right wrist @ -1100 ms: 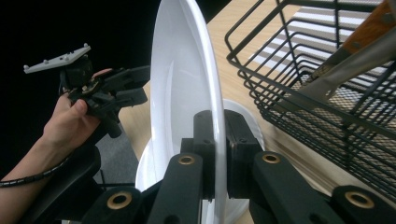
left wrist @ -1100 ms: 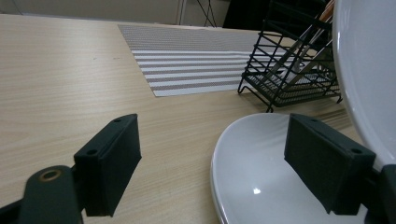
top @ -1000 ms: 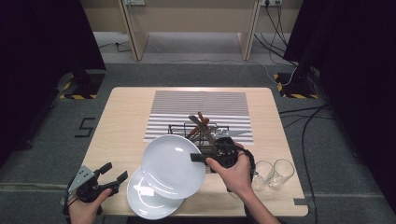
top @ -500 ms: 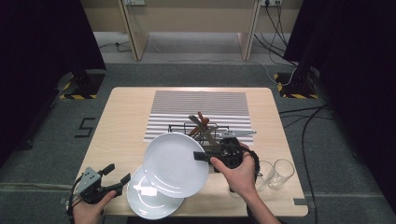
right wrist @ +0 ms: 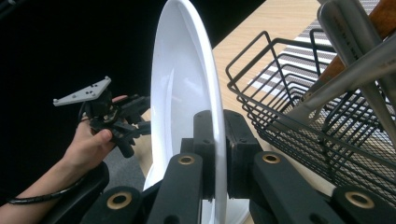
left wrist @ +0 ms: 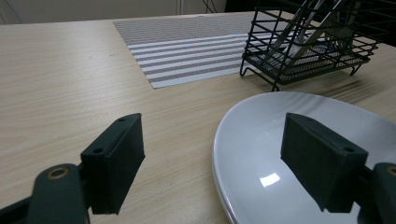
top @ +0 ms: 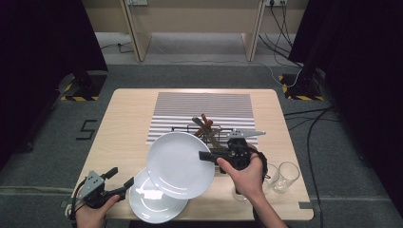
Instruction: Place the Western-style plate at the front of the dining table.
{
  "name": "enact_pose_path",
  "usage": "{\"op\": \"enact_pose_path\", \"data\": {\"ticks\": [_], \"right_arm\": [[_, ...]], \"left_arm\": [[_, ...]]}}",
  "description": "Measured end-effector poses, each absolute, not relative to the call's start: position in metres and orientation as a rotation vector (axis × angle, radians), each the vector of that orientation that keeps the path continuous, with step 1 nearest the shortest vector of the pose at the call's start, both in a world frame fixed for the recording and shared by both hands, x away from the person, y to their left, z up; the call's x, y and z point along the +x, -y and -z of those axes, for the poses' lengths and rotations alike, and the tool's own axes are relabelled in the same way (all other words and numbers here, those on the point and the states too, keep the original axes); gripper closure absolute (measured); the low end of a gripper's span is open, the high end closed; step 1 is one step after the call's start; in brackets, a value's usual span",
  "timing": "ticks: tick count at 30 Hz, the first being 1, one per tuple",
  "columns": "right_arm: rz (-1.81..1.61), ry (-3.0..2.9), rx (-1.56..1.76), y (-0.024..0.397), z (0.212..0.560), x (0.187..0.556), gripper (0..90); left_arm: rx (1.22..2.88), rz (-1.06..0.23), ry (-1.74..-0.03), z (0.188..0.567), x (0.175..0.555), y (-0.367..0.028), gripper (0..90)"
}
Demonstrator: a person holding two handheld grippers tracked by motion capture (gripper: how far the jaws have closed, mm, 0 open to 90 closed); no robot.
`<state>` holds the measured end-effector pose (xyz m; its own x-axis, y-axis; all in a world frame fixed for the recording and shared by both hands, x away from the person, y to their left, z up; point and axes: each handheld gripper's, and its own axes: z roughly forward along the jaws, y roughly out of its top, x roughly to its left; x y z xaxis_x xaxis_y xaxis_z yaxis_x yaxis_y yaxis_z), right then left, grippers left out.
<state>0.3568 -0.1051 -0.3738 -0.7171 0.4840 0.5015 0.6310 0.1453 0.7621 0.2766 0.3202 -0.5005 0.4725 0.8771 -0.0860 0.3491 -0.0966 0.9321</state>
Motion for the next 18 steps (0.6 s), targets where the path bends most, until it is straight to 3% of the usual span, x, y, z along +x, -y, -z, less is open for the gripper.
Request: {"op": "enact_pose_path", "data": {"ticks": [18], "right_arm": [[1.679,2.258,-1.132,0.113,0.363,0.359,85.3]], "left_arm": [[1.675,-0.633,-1.051,0.499,0.276,-0.317,21.0]]}}
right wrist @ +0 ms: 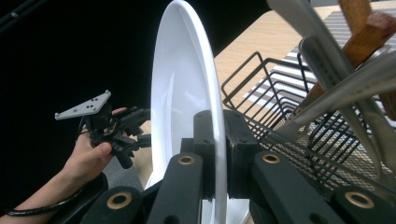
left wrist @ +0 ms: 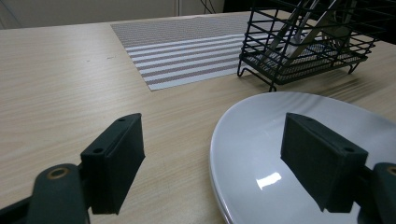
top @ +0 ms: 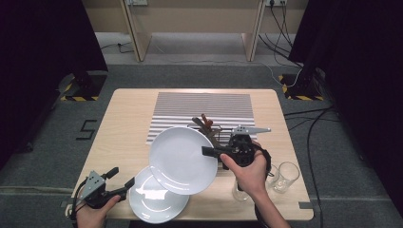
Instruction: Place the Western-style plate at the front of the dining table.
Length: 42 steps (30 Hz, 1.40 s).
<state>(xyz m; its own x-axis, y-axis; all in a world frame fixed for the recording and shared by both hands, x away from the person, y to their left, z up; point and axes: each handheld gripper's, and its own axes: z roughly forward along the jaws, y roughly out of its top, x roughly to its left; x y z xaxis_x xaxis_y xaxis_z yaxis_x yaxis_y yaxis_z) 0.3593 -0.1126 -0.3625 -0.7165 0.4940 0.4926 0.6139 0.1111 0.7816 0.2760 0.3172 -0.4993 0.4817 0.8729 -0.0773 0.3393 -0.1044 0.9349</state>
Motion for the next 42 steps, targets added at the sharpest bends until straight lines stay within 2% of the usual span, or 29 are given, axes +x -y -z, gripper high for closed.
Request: {"op": "enact_pose_path", "data": {"ticks": [42], "right_arm": [[1.770,2.227,-1.163,0.129,0.342,0.370,85.3]], "left_arm": [[1.688,-0.649,-1.042,0.498,0.276,-0.317,21.6]]}}
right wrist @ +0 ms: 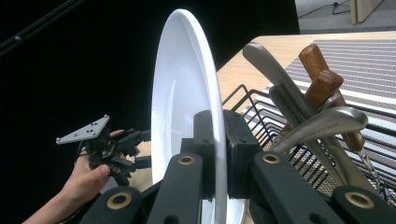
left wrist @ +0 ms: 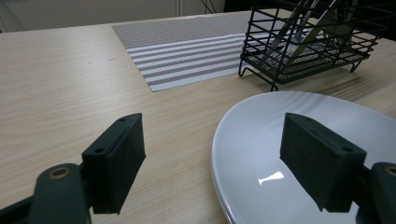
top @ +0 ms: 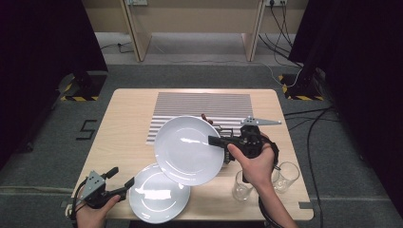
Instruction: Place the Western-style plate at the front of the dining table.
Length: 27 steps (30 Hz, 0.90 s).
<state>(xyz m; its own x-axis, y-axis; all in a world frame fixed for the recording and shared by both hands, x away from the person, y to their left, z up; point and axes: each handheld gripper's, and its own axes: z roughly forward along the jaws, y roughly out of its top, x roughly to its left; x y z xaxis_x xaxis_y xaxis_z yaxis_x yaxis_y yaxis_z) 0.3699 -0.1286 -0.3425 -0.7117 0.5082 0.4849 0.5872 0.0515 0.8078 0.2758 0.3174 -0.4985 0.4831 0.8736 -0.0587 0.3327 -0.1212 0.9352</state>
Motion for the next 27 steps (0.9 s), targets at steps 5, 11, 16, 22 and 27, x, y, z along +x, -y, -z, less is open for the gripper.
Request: {"op": "enact_pose_path", "data": {"ticks": [5,11,16,22,27], "right_arm": [[1.776,2.218,-1.169,0.1300,0.3410,0.3713,85.3],[1.781,2.211,-1.173,0.1312,0.3394,0.3728,85.3],[1.791,2.207,-1.177,0.1326,0.3372,0.3748,85.3],[1.794,2.200,-1.189,0.1336,0.3362,0.3775,85.3],[1.805,2.200,-1.197,0.1347,0.3353,0.3785,85.3]], "left_arm": [[1.691,-0.655,-1.039,0.4983,0.2758,-0.3169,21.9],[1.693,-0.657,-1.041,0.4985,0.2759,-0.3172,21.9],[1.697,-0.657,-1.038,0.4986,0.2760,-0.3170,21.8],[1.700,-0.656,-1.038,0.4989,0.2761,-0.3170,22.0],[1.704,-0.657,-1.037,0.4992,0.2763,-0.3167,22.0]]}}
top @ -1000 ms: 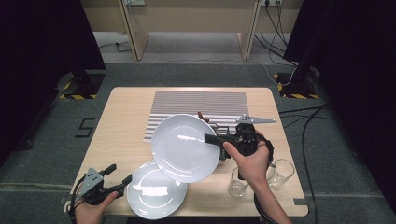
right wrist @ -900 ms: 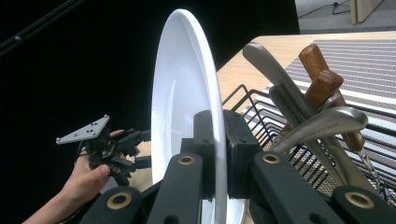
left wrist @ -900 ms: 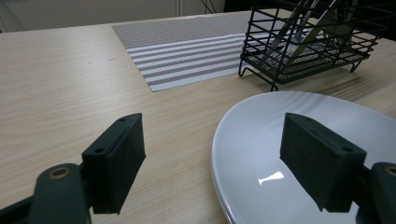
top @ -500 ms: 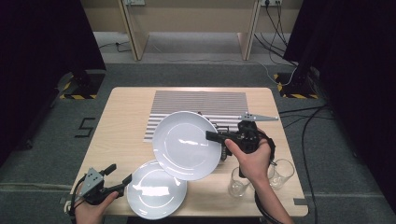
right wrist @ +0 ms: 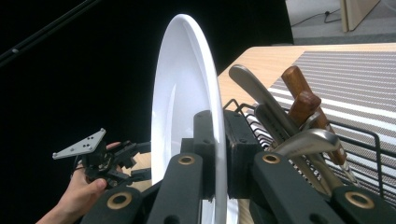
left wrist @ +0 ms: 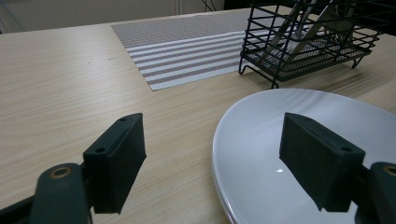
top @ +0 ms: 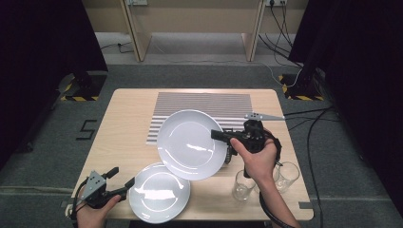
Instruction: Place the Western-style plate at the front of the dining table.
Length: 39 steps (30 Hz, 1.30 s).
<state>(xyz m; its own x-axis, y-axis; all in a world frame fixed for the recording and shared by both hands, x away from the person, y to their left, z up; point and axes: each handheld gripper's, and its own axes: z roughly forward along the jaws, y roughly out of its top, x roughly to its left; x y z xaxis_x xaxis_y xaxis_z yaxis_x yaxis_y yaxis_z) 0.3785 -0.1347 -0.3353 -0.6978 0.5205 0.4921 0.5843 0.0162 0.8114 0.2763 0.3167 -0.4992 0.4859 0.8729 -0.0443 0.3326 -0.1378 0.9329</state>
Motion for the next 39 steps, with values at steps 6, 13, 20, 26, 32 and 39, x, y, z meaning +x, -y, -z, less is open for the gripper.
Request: {"op": "enact_pose_path", "data": {"ticks": [6,13,20,26,32,39], "right_arm": [[1.816,2.187,-1.197,0.135,0.333,0.381,85.3],[1.826,2.173,-1.202,0.135,0.331,0.384,85.3],[1.832,2.157,-1.203,0.136,0.330,0.386,85.3],[1.842,2.150,-1.207,0.137,0.328,0.388,85.3],[1.849,2.131,-1.212,0.138,0.328,0.391,85.4],[1.852,2.130,-1.213,0.138,0.326,0.393,85.4]], "left_arm": [[1.698,-0.652,-1.039,0.499,0.276,-0.316,22.0],[1.695,-0.650,-1.041,0.500,0.277,-0.316,22.0],[1.694,-0.652,-1.041,0.500,0.276,-0.316,22.0],[1.696,-0.652,-1.039,0.500,0.276,-0.316,22.0],[1.696,-0.654,-1.038,0.499,0.276,-0.316,22.1],[1.697,-0.655,-1.038,0.499,0.276,-0.316,22.1]]}}
